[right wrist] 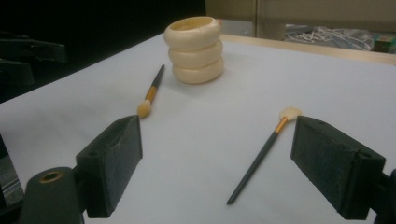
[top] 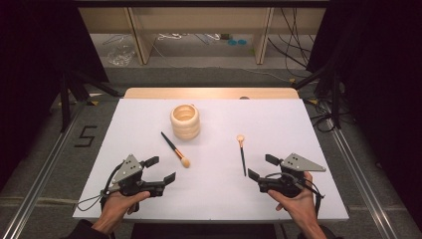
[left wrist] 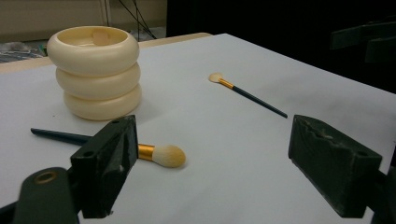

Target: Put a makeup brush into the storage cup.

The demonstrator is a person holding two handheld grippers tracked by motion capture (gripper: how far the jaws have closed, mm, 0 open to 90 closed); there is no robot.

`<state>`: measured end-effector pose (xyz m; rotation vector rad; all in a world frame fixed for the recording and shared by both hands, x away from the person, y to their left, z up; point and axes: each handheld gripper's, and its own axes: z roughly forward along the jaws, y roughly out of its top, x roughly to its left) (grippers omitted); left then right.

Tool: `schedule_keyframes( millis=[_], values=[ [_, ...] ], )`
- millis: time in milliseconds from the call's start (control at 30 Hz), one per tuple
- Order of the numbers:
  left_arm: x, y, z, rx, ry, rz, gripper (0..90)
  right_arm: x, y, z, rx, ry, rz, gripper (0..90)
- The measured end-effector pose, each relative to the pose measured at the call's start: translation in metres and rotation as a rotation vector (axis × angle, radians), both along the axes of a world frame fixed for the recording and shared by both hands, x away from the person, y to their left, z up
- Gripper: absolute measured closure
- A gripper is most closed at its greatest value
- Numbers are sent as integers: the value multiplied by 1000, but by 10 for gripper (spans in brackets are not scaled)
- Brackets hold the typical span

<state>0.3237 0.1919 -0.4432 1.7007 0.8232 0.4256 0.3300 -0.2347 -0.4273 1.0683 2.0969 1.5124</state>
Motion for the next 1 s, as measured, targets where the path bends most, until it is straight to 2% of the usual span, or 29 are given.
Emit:
schedule_keyframes(
  millis=[100,167,233,300,467,500,600,633,733,900,967,1000],
  values=[
    [0,0,0,-7,6,5,159,7,-1,0,-33,20,-1,179],
    [0,-1,-1,-19,14,11,159,12,-1,-1,-38,32,5,176],
    [0,-1,-1,-15,17,11,159,17,-1,1,-72,47,-1,176],
    [1,-1,-1,-21,15,11,159,23,-1,2,-106,38,-1,174],
    [1,0,-1,-7,9,6,159,41,2,6,-199,110,2,169],
    [1,0,-1,-6,8,5,159,44,4,6,-205,126,9,177],
    [1,0,-1,-6,8,5,159,53,10,9,-266,159,18,204],
    [1,0,-1,-6,9,5,159,57,11,9,-288,150,30,201],
    [1,0,-1,-4,8,4,159,64,18,10,-323,190,33,213],
    [1,0,-1,-6,9,5,159,79,27,8,-378,226,30,221],
    [1,1,-1,-5,9,5,159,85,29,9,-408,246,50,230],
    [1,1,-1,-3,6,0,159,88,31,9,-404,256,45,234]
  ],
)
